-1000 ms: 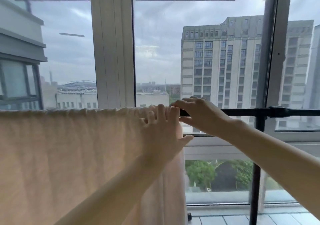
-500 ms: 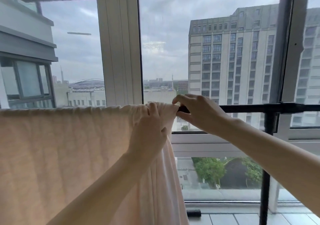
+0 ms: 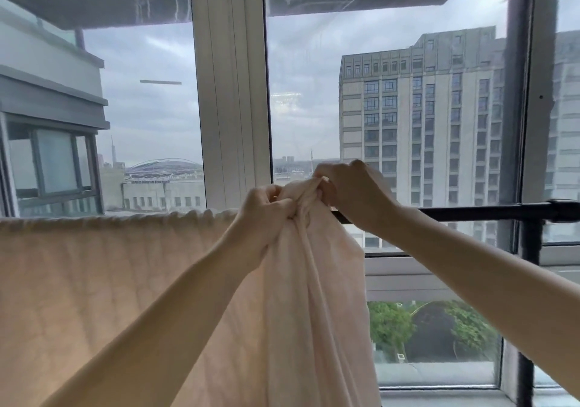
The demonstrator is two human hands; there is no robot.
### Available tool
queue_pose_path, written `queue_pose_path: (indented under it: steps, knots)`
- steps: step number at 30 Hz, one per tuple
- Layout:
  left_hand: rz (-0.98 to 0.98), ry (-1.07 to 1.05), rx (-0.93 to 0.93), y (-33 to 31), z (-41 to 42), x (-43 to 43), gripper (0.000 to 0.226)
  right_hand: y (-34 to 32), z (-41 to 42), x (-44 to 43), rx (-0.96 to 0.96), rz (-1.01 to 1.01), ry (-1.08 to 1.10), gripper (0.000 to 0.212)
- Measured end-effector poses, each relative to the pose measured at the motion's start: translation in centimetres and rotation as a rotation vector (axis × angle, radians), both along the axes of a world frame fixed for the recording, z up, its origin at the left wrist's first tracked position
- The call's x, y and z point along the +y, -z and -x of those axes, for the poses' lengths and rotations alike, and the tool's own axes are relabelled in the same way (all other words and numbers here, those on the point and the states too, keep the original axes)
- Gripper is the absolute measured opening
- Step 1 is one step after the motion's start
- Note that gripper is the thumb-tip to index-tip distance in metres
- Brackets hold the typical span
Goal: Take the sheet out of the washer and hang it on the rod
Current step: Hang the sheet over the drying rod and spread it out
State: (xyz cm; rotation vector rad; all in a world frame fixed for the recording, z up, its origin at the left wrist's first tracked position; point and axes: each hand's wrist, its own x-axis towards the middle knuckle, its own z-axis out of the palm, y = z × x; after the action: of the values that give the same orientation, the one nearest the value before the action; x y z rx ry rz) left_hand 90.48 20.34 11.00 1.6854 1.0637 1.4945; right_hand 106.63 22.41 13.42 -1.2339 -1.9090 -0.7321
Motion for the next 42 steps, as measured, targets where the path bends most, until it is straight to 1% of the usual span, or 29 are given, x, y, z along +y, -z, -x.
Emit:
queue_pose_path:
  steps: [2, 6, 8, 11, 13, 15, 16, 19, 21, 24, 26, 28, 30, 31, 33, 36, 42]
  knots:
    - [-0.044, -0.067, 0.034, -0.2, 1.2, 0.3, 0.02, 0.0, 1.1, 1.3, 0.04, -0.003, -0.086, 0.009]
    - [-0.148, -0.341, 0.271, 0.2, 3.8, 1.2, 0.021, -0.1, 3.9, 3.9, 0.008, 0.018, -0.214, 0.014]
    - [-0.185, -0.413, 0.358, 0.8, 5.0, 1.5, 0.02, 0.0, 5.5, 4.8, -0.015, 0.07, -0.278, 0.017]
    - [-0.228, -0.406, 0.368, 1.7, 6.8, 1.9, 0.029, 0.0, 7.6, 5.5, -0.02, 0.205, -0.368, 0.02]
    - [-0.259, -0.407, 0.368, 1.9, 7.9, 1.8, 0.025, 0.0, 8.7, 5.6, 0.028, 0.318, -0.399, 0.023]
    - [-0.302, -0.449, 0.427, 2.0, 8.8, 1.9, 0.024, -0.1, 9.3, 5.6, 0.049, 0.439, -0.402, 0.025]
    - [-0.332, -0.481, 0.468, 1.9, 9.1, 1.8, 0.025, -0.2, 9.4, 5.7, 0.03, 0.495, -0.392, 0.024]
    - [-0.408, -0.535, 0.563, 1.5, 10.2, 1.9, 0.035, -0.7, 9.2, 5.6, -0.029, 0.649, -0.35, 0.025]
    - [-0.395, -0.513, 0.634, 1.1, 10.9, 2.6, 0.041, -1.1, 8.6, 5.1, -0.017, 0.747, -0.339, 0.022]
    - [-0.295, -0.381, 0.61, 0.9, 11.7, 3.3, 0.039, -1.3, 8.1, 4.3, -0.01, 0.841, -0.37, 0.015]
    - [-0.282, -0.31, 0.578, 0.9, 12.0, 3.8, 0.036, -1.1, 8.0, 3.9, -0.02, 0.814, -0.389, 0.015]
    - [-0.301, -0.296, 0.569, 1.0, 12.2, 4.1, 0.028, -0.7, 8.2, 3.7, 0.014, 0.734, -0.425, 0.007]
    - [-0.333, -0.319, 0.558, 1.2, 12.2, 4.5, 0.021, -0.3, 8.4, 3.8, 0.041, 0.575, -0.383, 0.029]
    - [-0.341, -0.335, 0.557, 1.2, 12.2, 4.7, 0.02, -0.1, 8.5, 4.0, 0.046, 0.5, -0.328, 0.034]
    - [-0.343, -0.36, 0.575, 1.3, 12.0, 4.9, 0.022, 0.0, 8.4, 4.2, 0.041, 0.415, -0.263, 0.029]
    - [-0.335, -0.405, 0.58, 1.6, 12.1, 5.5, 0.028, 0.1, 7.9, 4.2, 0.056, 0.336, -0.233, 0.024]
    - [-0.314, -0.486, 0.585, 1.2, 10.3, 6.1, 0.031, -0.8, 4.2, 4.3, 0.18, 0.248, -0.193, 0.025]
